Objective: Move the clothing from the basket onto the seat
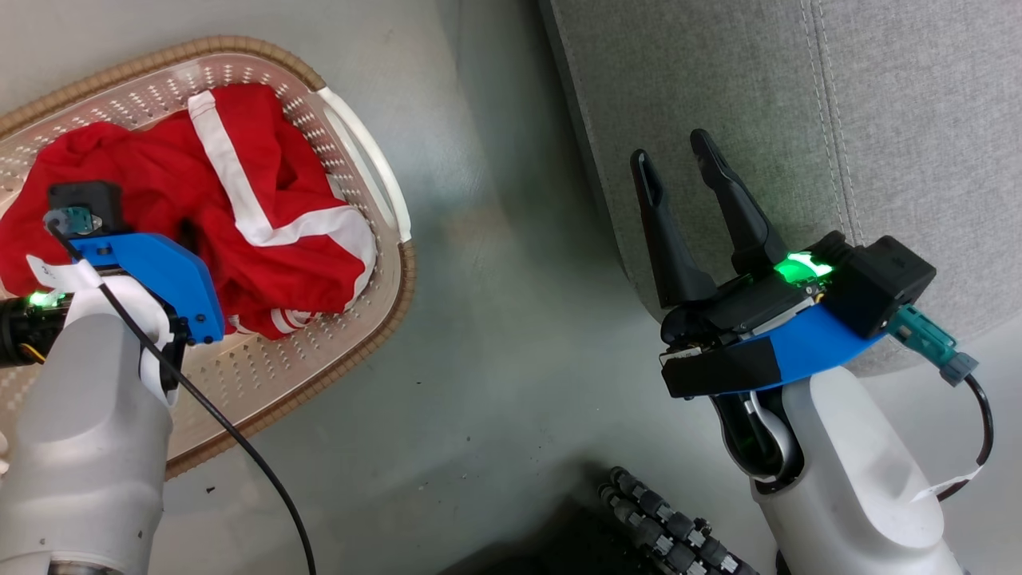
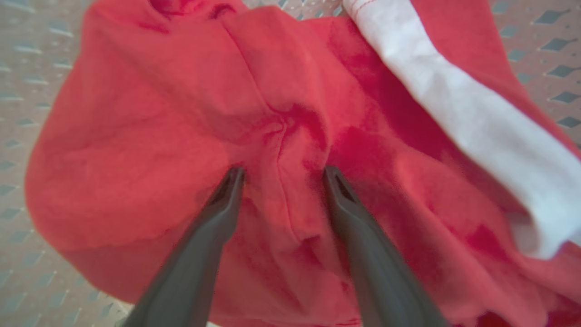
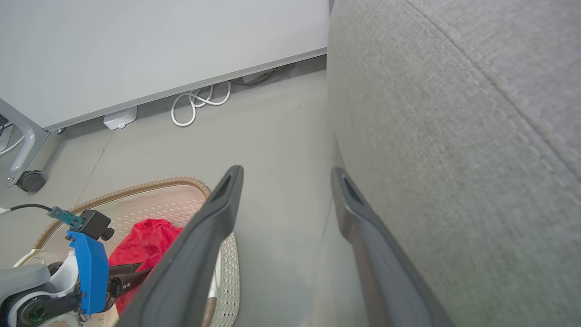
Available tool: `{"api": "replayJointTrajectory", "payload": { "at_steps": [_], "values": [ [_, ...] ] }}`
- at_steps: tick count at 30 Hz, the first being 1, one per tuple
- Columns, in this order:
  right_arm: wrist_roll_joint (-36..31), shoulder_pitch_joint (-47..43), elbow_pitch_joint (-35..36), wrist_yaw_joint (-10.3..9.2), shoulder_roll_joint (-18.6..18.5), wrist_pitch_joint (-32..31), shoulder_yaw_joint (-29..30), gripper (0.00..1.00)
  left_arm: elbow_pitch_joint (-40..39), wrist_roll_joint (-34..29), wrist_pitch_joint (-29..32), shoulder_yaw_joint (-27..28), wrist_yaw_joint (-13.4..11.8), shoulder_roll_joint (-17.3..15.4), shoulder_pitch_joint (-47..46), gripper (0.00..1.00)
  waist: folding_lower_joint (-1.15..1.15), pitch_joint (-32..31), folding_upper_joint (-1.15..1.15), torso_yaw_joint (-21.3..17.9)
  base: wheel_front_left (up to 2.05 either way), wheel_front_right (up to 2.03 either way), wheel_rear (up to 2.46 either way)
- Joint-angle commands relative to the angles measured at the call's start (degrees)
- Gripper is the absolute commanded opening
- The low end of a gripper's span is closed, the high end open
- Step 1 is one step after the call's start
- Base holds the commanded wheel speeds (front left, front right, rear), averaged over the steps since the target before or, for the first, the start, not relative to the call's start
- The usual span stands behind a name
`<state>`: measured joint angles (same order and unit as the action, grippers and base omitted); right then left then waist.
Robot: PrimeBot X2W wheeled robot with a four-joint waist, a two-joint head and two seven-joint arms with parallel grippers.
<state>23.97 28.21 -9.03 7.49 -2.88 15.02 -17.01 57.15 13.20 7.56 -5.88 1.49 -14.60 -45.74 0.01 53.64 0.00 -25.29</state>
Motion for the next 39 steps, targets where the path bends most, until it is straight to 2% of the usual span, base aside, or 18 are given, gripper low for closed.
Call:
{"api": "replayJointTrajectory", "payload": {
  "at_steps": [1,2,14,18,27,30,31,35,39],
  "values": [
    [0.41,0.67,0.24,0.01,0.0,0.22,0.03,1.0,0.21,0.17,0.33,-0.2,-0.32,-0.36,-1.09,0.32,-0.01,0.03,0.0,0.05,0.0,0.0,0.0],
    [0.48,0.73,0.26,0.01,0.0,0.22,-0.02,1.0,0.36,0.16,0.44,-0.39,-0.13,-0.39,-1.1,0.0,-0.01,0.04,0.0,0.05,0.0,0.0,0.0],
    [0.63,1.44,-0.18,0.01,0.0,0.22,-0.33,1.0,0.56,1.43,-1.19,-1.0,1.45,-0.67,-1.16,0.0,-0.01,-0.4,0.0,-0.1,0.0,0.0,0.0],
    [-0.21,1.38,-0.71,0.01,-0.01,0.23,-0.01,1.0,0.94,2.09,-3.04,-1.16,1.95,0.36,-0.04,0.0,-0.01,-2.46,0.0,0.72,0.0,0.0,0.0],
    [-4.9,-1.52,-4.25,0.01,-0.06,0.22,2.56,1.0,2.61,4.09,-9.82,-3.67,5.29,5.26,2.22,0.0,-0.01,-14.6,0.0,6.05,0.0,0.0,0.0],
    [-6.77,-3.16,-5.91,0.01,-0.07,0.22,3.76,1.0,2.9,4.6,-12.15,-5.64,5.77,6.99,3.22,0.0,-0.01,-19.9,0.0,8.23,0.0,0.0,0.0],
    [-6.77,-3.16,-5.91,0.01,-0.07,0.22,3.76,1.0,2.9,4.6,-12.15,-5.64,5.77,6.99,3.22,0.0,-0.01,-19.9,0.0,8.23,0.0,0.0,0.0],
    [-8.72,-6.01,-8.32,0.01,-0.08,0.22,4.66,1.0,3.01,5.49,-14.73,-10.07,6.08,9.37,5.02,0.0,-0.01,-27.44,0.0,10.63,0.0,0.0,0.0],
    [-9.96,-8.68,-10.31,0.01,-0.09,0.22,5.16,1.0,2.09,8.28,-16.08,-15.51,5.99,10.35,6.93,0.0,-0.01,-34.46,0.0,12.38,0.0,0.0,0.0]
  ]
}}
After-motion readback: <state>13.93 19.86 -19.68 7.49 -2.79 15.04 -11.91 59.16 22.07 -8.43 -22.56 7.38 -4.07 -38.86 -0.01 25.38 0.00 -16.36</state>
